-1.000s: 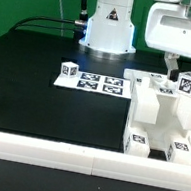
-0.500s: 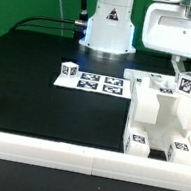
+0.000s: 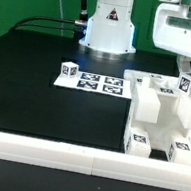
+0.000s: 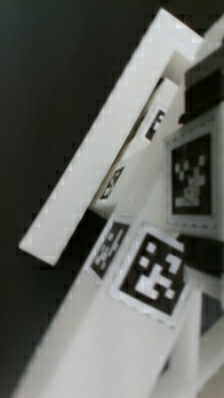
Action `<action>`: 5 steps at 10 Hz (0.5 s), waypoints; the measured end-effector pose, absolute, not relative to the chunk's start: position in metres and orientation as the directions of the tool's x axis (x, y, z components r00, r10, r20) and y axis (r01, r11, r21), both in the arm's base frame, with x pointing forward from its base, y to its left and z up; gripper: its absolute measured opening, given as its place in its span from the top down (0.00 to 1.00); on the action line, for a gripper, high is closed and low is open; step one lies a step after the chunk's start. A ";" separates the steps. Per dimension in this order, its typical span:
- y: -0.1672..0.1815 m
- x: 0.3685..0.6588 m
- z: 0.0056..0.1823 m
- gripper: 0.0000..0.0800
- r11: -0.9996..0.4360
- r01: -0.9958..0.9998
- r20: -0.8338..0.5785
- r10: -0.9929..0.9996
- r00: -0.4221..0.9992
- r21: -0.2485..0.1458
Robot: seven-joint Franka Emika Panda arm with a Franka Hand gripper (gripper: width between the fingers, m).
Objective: Assemble chair
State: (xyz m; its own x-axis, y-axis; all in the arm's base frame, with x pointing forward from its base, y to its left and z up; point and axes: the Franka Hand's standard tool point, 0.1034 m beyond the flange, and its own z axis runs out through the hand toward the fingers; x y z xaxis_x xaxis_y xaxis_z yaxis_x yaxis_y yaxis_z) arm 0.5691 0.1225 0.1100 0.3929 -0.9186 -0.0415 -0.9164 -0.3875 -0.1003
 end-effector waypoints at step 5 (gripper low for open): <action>0.125 0.569 0.110 0.65 -0.100 -0.991 -0.078 -0.991 0.107 -0.087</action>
Offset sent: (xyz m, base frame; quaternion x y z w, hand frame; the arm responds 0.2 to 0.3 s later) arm 0.0000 0.0000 0.0000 0.0000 0.0000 0.1938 0.9810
